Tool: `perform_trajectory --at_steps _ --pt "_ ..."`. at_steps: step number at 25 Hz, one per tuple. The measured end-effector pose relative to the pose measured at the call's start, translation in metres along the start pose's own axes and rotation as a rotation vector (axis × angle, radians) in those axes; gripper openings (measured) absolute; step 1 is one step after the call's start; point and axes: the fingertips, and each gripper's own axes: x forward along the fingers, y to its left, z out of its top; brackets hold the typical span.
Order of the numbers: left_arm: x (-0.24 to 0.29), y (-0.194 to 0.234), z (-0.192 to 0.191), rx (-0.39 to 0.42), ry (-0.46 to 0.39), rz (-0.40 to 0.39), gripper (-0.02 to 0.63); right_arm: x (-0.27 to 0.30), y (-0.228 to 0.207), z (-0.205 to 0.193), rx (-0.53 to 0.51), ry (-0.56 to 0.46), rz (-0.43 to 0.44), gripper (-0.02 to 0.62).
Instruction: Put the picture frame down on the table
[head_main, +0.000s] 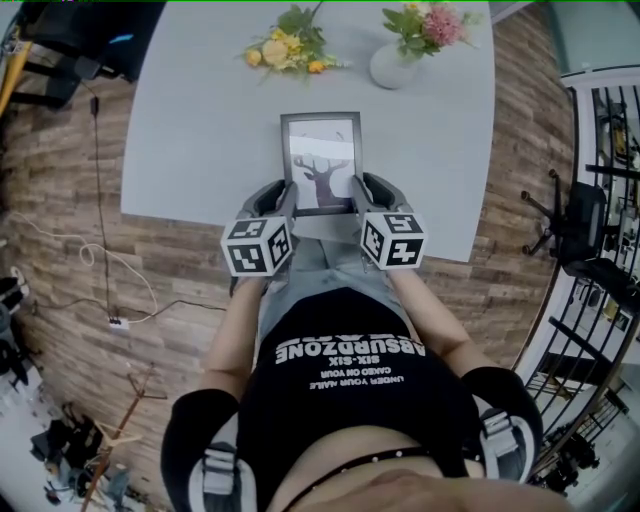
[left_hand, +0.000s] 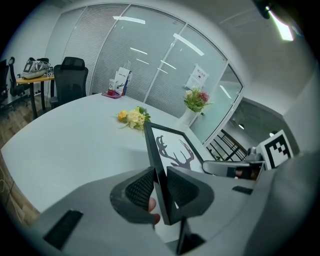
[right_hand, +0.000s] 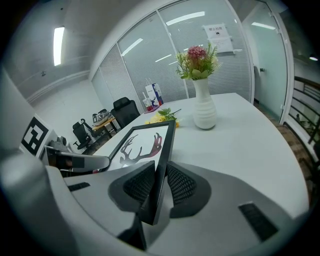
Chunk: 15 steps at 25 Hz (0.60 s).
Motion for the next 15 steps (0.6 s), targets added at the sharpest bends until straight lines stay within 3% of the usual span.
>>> perform_trajectory --at_steps 15 --pt "0.019 0.017 -0.012 -0.014 0.057 0.021 0.091 0.023 -0.005 -0.012 -0.003 0.055 -0.008 0.091"
